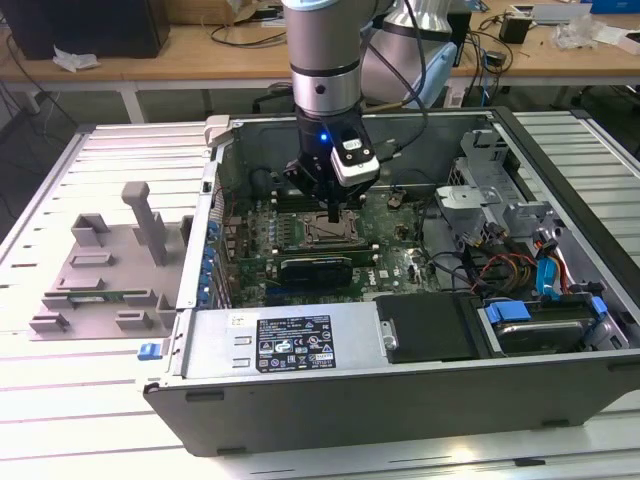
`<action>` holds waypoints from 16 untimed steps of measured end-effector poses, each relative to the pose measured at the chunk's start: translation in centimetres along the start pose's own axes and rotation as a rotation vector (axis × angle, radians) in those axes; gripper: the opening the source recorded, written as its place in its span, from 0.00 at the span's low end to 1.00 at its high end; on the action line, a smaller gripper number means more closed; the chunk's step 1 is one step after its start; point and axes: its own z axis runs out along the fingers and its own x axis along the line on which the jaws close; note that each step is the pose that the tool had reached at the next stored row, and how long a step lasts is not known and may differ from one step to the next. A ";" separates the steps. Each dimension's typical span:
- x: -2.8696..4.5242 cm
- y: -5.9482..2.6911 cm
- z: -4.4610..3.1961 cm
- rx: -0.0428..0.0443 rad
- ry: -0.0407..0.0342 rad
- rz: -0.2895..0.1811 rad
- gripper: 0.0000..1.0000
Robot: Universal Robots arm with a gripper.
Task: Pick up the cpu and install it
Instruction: 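Install the second cpu locking lever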
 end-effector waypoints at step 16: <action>0.20 -1.76 0.52 -0.0135 -0.0027 -0.163 0.11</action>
